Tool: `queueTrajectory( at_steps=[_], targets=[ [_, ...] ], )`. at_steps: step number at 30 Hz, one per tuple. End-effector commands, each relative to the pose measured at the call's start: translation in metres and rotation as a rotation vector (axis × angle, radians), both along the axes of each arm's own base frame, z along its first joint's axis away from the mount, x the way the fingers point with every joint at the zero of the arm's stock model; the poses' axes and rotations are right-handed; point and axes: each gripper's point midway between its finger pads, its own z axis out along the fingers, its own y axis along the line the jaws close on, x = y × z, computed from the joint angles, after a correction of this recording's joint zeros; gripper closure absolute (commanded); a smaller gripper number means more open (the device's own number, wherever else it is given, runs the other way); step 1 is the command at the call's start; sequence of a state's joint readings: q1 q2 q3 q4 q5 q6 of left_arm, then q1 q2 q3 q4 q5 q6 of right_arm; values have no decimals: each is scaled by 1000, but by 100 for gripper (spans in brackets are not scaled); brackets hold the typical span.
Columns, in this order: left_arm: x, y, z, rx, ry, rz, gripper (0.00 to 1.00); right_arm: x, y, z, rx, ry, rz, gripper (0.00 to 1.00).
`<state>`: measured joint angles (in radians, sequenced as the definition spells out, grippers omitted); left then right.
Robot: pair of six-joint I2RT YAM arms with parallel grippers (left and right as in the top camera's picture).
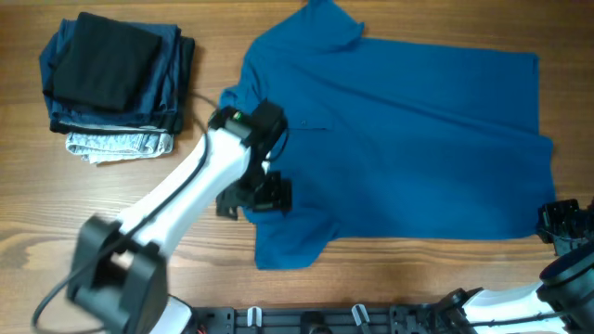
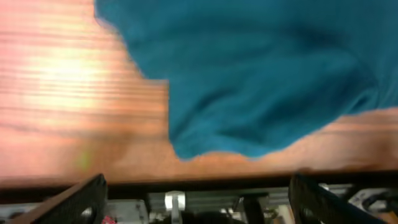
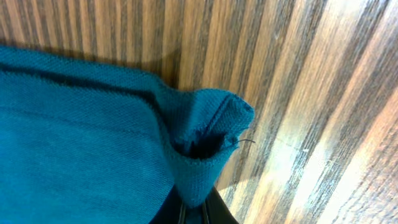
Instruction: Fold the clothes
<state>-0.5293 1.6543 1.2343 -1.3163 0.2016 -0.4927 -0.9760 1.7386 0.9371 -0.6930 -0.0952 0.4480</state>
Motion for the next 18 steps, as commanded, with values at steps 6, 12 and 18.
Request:
queueTrajectory(
  at_steps=[6, 12, 18],
  targets=[
    [-59, 18, -51, -5, 45, 157, 33, 2, 9, -5, 35, -17, 5, 94],
    [-60, 16, -68, -30, 32, 183, 40, 1, 10, -5, 38, -15, 6, 94],
    [-65, 19, -91, -35, 14, 232, 63, 1, 10, -5, 37, -15, 6, 94]
  ],
)
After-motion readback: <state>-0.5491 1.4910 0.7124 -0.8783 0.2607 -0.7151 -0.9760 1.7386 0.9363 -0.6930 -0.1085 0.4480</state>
